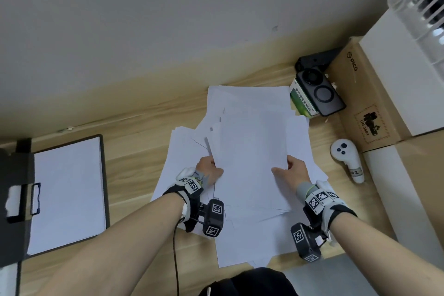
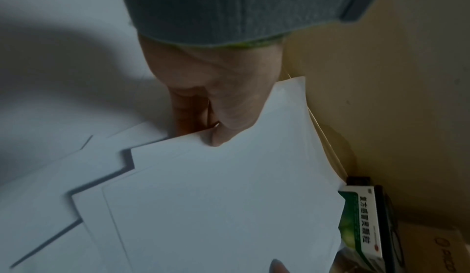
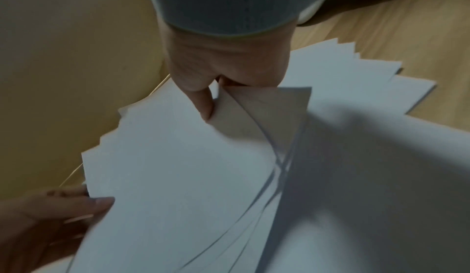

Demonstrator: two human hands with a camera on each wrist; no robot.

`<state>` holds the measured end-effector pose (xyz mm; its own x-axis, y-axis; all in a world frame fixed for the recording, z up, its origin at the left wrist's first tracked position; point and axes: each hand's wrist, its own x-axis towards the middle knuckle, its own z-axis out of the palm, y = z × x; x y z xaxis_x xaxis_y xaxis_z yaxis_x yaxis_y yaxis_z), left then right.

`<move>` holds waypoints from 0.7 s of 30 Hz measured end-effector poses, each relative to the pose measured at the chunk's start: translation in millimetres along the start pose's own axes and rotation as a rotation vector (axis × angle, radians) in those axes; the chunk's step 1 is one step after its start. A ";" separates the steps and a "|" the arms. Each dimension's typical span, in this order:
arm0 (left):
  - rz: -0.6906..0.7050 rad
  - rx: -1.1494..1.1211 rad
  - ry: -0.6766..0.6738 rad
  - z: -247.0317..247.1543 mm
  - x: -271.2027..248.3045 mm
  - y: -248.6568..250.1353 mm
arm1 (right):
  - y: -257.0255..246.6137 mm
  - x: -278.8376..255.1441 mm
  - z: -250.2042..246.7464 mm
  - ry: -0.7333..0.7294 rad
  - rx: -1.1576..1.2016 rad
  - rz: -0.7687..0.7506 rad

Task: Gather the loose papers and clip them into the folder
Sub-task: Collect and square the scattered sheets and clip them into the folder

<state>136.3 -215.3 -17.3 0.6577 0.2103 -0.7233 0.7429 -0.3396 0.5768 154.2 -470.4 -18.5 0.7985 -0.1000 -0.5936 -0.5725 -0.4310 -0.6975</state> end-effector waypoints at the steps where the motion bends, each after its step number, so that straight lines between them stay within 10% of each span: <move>1: -0.012 0.009 -0.002 -2.2 0.6 -1.3 | -1.8 1.1 1.8 0.006 -0.011 -0.021; 21: 0.370 -0.220 0.210 -215.9 -93.9 -38.2 | -157.6 -99.6 127.2 -0.033 0.279 -0.412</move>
<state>73.0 -24.2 110.5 0.8772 0.3004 -0.3746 0.4476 -0.2294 0.8643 141.2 -278.5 99.5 0.9651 0.0587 -0.2552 -0.2421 -0.1718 -0.9549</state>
